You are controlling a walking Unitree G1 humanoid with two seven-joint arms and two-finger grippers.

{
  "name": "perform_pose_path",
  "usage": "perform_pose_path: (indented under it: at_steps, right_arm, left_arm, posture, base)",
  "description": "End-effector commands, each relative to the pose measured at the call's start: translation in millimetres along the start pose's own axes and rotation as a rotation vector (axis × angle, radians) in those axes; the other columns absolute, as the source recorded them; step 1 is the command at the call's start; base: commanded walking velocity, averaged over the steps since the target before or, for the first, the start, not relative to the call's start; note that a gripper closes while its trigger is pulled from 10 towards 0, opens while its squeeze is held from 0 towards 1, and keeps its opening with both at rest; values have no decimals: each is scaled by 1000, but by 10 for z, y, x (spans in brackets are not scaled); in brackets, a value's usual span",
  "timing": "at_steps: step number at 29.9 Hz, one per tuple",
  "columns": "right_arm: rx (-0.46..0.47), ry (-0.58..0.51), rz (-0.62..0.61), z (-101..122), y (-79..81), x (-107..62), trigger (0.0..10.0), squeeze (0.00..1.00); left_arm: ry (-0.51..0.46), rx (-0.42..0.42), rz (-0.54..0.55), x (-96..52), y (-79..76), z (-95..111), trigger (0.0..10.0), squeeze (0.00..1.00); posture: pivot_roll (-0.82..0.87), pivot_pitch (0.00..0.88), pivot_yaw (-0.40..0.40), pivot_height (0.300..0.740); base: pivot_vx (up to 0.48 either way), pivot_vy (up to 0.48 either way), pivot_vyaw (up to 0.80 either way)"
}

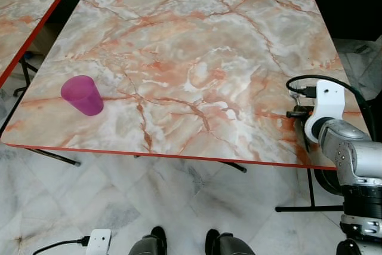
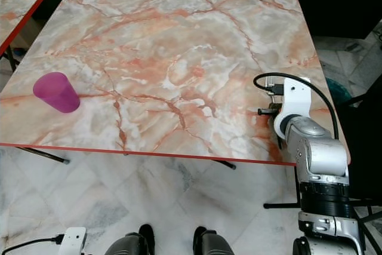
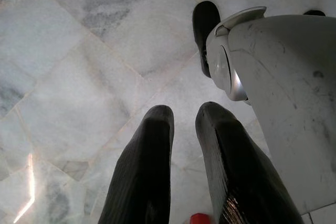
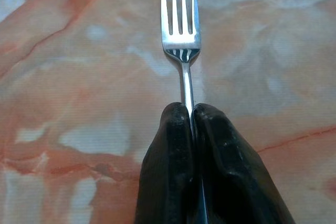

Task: Setting the table

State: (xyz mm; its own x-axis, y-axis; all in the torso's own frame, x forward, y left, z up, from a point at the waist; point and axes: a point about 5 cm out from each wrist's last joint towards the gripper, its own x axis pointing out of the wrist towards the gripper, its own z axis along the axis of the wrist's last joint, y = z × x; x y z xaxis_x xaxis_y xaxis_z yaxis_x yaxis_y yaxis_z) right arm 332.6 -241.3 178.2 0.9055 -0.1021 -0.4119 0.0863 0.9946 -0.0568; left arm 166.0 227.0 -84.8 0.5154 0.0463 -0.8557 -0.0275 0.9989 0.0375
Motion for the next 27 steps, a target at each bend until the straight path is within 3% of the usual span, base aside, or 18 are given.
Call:
perform_pose_path:
  at_steps: [1, 8, 9, 11, 12, 19, 20, 27]
  right_arm:
    - [-4, 52, -1, -125, 7, 26, 0, 0]
    - [19, -27, 14, -48, 75, 17, 0, 0]
    - [34, -92, 18, 30, 115, 5, 0, 0]
    - [38, -116, 19, 59, 127, 0, 0, 0]
    - [27, -200, 6, 188, 175, -21, 10000, 0]
    - [28, -367, 50, 422, 372, -45, 10000, 0]
    - [40, -437, 45, 520, 405, -56, 10000, 0]
    - [30, -560, -9, 594, 462, -31, 10000, 0]
  left_arm:
    - [63, -17, -25, -17, -49, -177, 10000, 0]
    - [66, -12, -24, -20, -42, -192, 10000, 0]
    - [64, -14, -17, -23, -37, -201, 10000, 0]
    - [62, -15, -14, -24, -34, -203, 10000, 0]
    - [53, -21, 3, -27, -19, -204, 10000, 0]
    - [32, -20, 34, -32, 16, -196, 10000, 0]
    - [10, -39, 43, -32, 21, -178, 10000, 0]
    - [-11, -54, 58, -31, 26, -154, 10000, 0]
  posture:
    - [-71, 296, -5, 736]
    - [-73, 251, 3, 736]
    - [-73, 222, 8, 736]
    - [-73, 222, 8, 736]
    - [-79, 183, 13, 736]
    - [-82, 127, 16, 736]
    - [-72, 112, 15, 736]
    - [-57, 65, 14, 736]
  base:
    - [0, 0, 0]
    - [0, 0, 0]
    - [0, 0, 0]
    - [0, 0, 0]
    - [0, 0, 0]
    - [0, 0, 0]
    - [0, 0, 0]
    - [0, 0, 0]
